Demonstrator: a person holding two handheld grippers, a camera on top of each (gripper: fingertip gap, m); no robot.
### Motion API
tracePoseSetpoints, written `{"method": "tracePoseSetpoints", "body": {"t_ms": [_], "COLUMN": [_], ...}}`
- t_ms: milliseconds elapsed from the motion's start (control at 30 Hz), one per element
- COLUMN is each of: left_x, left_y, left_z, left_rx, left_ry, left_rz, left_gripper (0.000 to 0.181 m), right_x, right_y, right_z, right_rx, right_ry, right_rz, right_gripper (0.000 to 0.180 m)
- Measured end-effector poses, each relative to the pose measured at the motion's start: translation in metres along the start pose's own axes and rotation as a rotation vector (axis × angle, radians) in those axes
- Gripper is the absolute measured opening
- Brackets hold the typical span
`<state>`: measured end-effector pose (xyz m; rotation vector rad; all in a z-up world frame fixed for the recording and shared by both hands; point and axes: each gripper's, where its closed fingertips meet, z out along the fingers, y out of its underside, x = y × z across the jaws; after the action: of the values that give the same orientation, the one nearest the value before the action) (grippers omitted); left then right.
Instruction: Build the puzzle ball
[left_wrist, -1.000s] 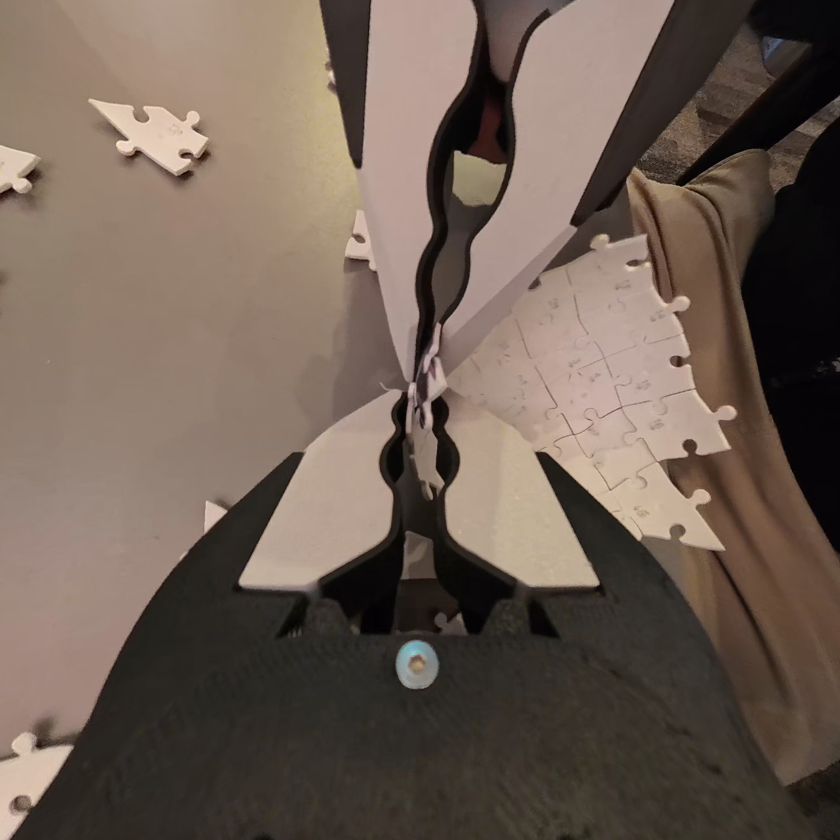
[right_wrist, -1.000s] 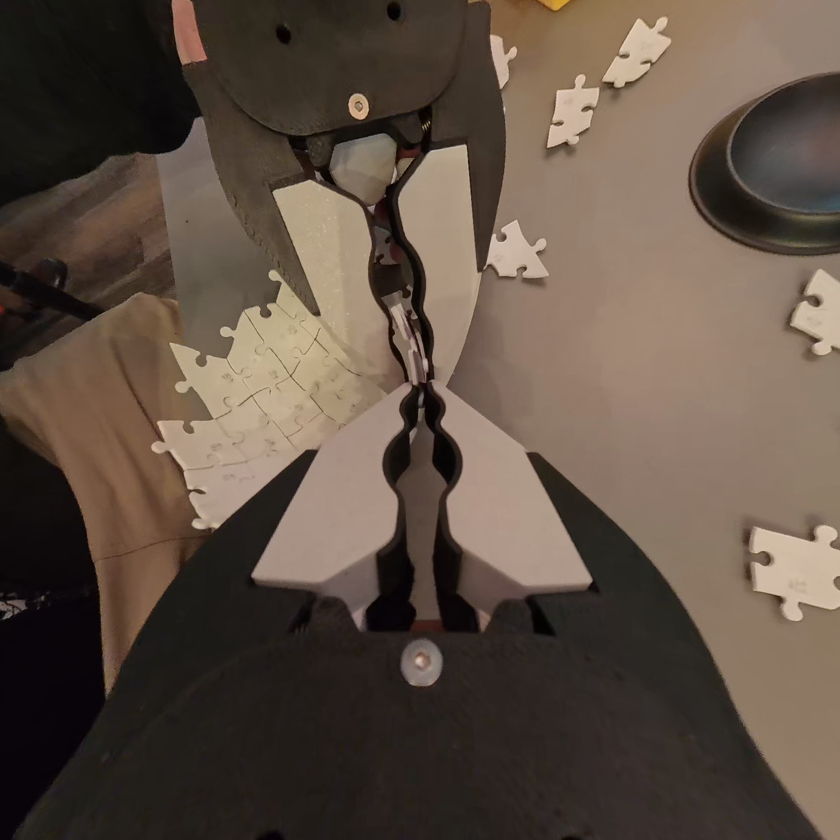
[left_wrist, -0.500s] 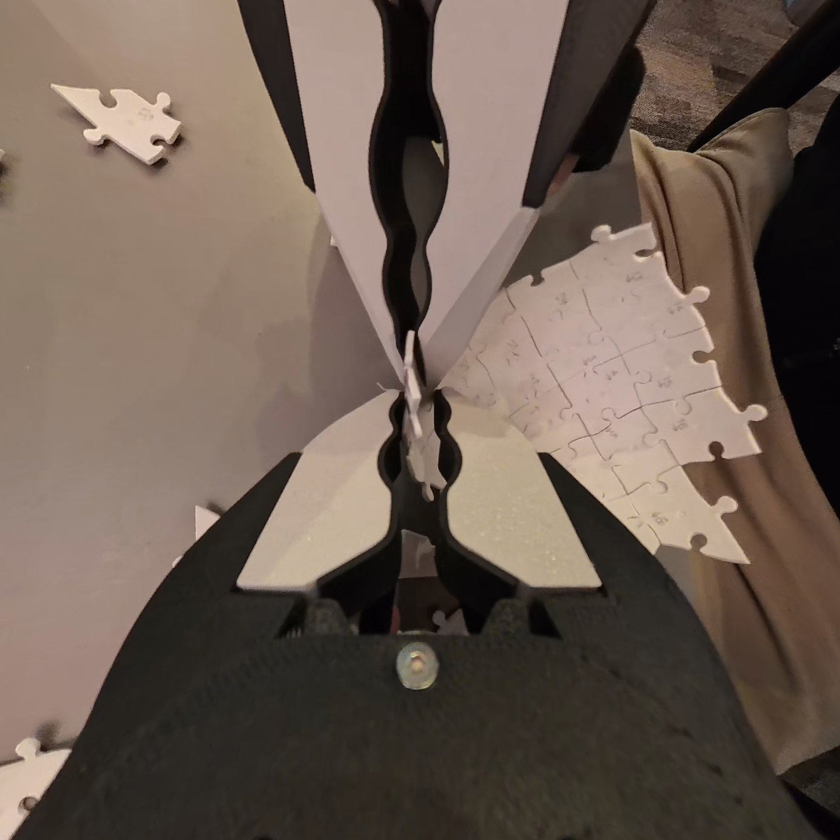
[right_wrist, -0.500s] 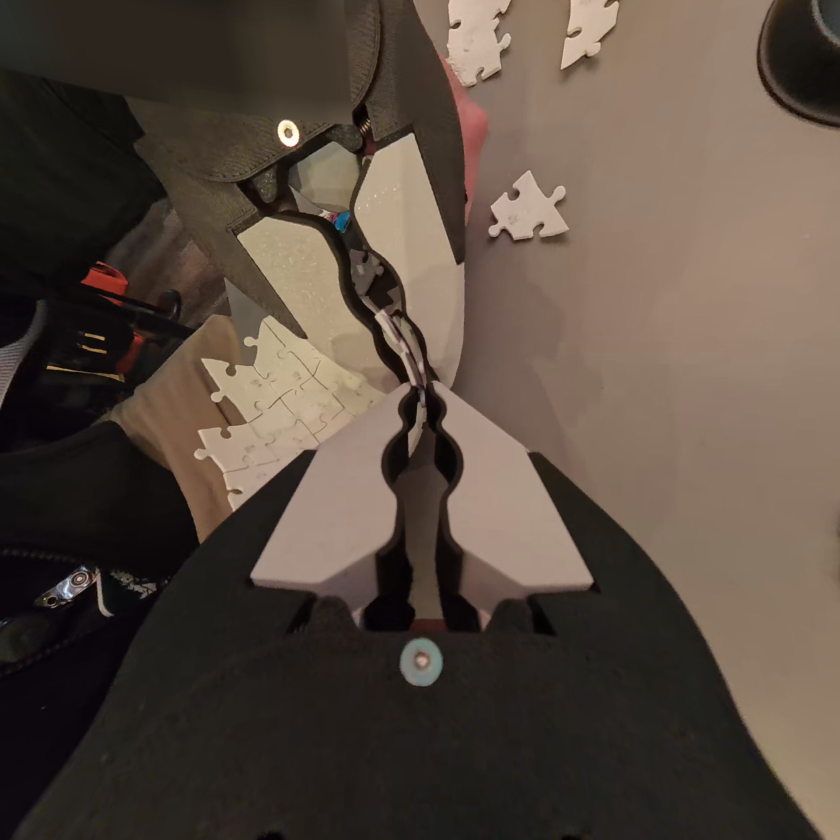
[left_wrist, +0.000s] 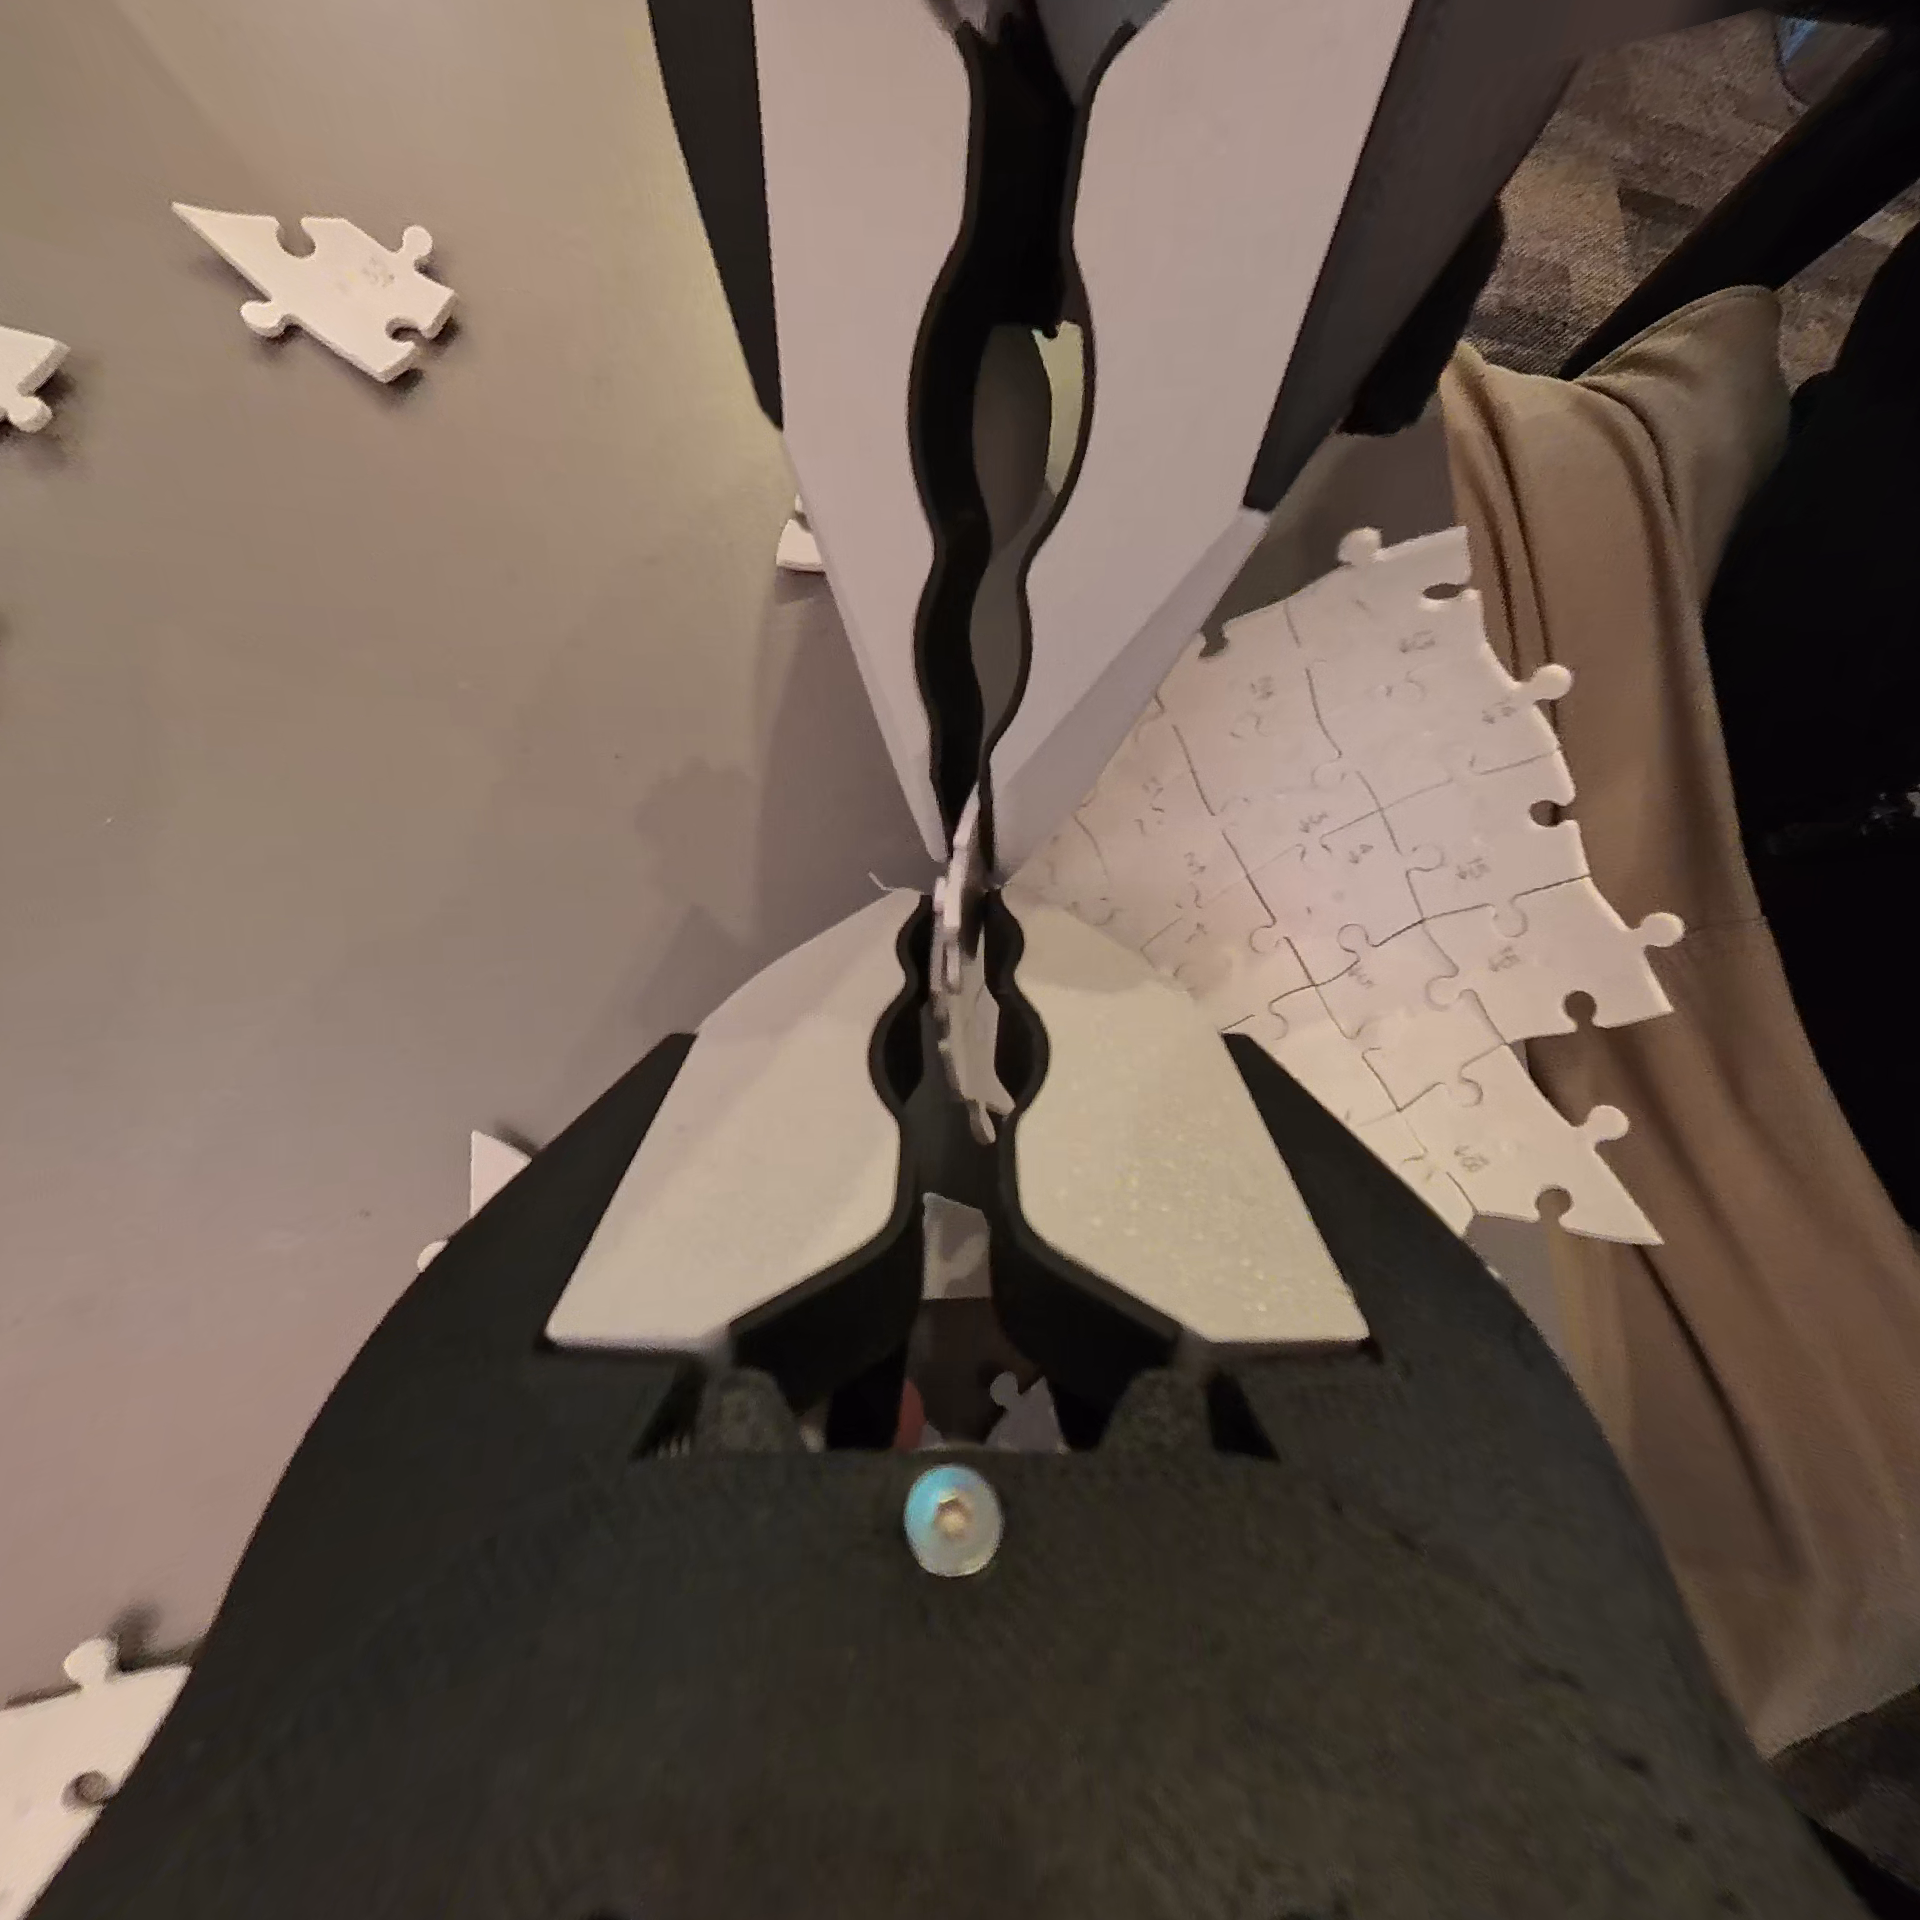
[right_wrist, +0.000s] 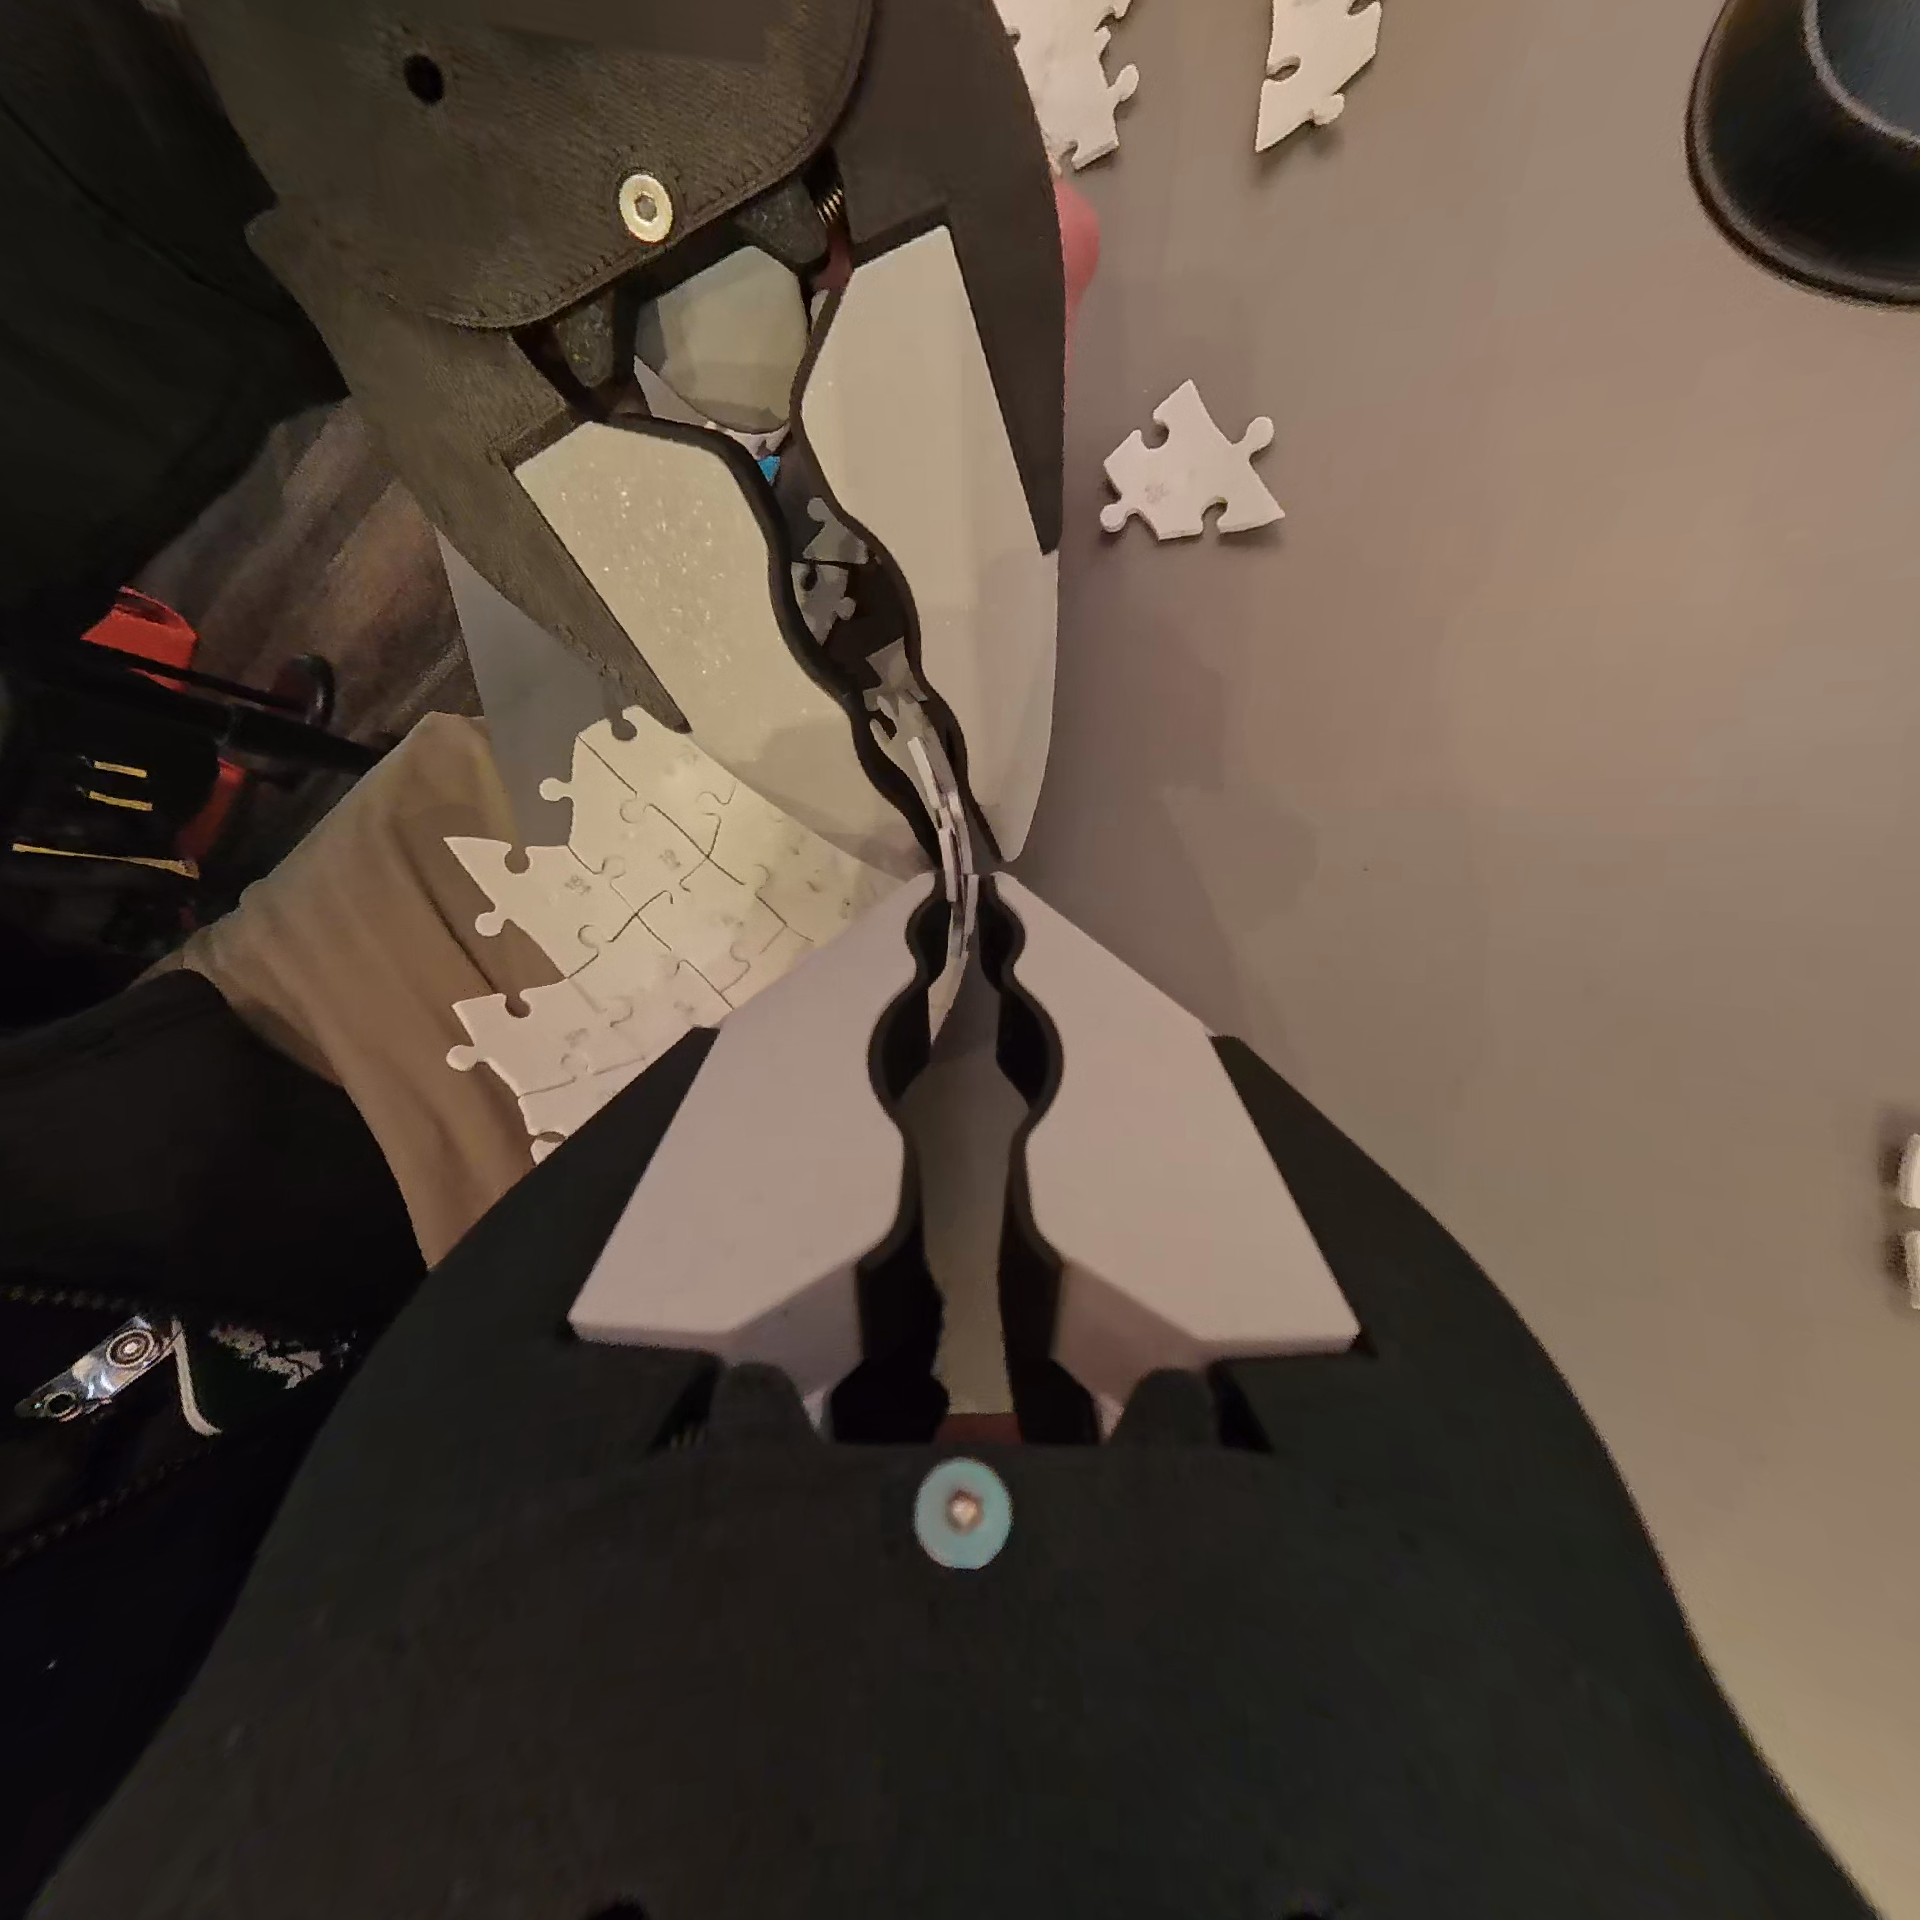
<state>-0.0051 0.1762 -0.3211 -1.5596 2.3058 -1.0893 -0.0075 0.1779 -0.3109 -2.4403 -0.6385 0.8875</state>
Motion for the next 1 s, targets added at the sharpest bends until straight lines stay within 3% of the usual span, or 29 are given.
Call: {"method": "tracePoseSetpoints", "body": {"t_ms": [1000], "left_x": [-0.001], "left_y": [0.004], "left_z": [0.001], "left_rx": [0.002], "left_ry": [0.045], "left_rz": [-0.041], "left_gripper": [0.007], "right_x": [-0.005], "right_y": [-0.019], "right_z": [-0.017], "right_rx": [0.215], "right_ry": [-0.117], "right_rz": [0.015], "right_gripper": [0.0]}}
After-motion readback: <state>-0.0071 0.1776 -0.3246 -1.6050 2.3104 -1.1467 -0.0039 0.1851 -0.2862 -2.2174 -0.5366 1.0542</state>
